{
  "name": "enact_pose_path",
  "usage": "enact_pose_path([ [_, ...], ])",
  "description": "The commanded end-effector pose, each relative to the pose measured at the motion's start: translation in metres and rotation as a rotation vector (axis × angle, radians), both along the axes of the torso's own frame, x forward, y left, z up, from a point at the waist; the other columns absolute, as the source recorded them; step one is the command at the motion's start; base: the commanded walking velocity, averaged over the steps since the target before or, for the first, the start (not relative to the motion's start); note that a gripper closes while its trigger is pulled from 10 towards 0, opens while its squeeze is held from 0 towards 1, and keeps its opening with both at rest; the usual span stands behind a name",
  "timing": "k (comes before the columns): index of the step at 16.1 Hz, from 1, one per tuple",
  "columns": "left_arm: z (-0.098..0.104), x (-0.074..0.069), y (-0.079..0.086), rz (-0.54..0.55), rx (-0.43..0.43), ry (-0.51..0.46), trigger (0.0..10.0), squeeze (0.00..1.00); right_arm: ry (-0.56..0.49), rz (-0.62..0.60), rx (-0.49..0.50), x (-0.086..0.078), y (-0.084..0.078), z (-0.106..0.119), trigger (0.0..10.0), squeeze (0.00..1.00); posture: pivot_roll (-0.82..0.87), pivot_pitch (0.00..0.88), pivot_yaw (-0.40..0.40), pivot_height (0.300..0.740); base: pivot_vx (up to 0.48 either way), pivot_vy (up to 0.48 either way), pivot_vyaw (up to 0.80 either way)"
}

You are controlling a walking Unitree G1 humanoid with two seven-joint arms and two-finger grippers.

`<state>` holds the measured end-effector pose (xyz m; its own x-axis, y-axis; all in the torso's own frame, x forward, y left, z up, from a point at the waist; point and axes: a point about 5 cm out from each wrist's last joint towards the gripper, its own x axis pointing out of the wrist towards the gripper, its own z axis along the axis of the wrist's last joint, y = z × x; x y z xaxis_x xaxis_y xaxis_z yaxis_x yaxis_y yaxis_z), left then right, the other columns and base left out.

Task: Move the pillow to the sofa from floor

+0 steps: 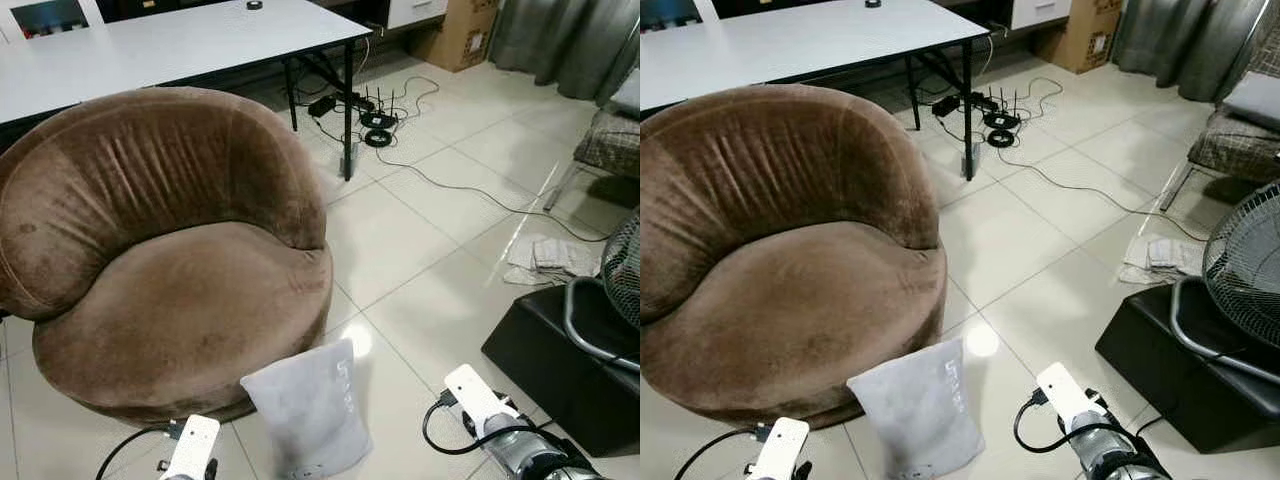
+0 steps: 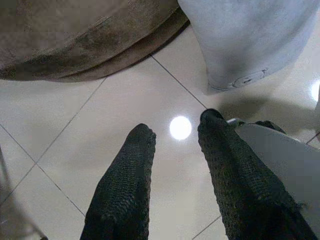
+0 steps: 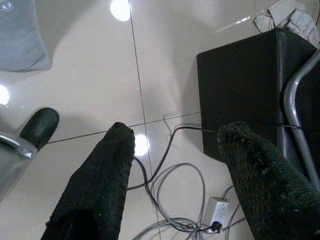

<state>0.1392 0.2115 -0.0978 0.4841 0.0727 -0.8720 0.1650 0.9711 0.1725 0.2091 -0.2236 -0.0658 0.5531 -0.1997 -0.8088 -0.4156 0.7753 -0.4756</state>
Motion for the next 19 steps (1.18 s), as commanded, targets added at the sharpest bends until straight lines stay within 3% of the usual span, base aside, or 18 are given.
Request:
enact_pose_path([
  [1,-0.001,-0.002,0.002,-0.011,0.008,0.013,10.0,0.0,-0.001,0.01,-0.009,0.001,0.0,0.0,10.0,0.0,-0.09,0.0,0.034,0.74,0.0,0.0,0.0],
  [10,-0.002,-0.007,0.0,-0.013,0.002,0.024,10.0,0.0,0.001,-0.003,-0.006,-0.006,-0.01,-0.001,10.0,0.0,-0.1,0.0,0.034,0.74,0.0,0.0,0.0],
  [19,-0.003,-0.008,0.001,-0.008,0.001,0.027,10.0,0.0,0.002,0.009,-0.014,-0.005,-0.01,0.0,10.0,0.0,-0.1,0.0,0.029,0.74,0.0,0.0,0.0],
])
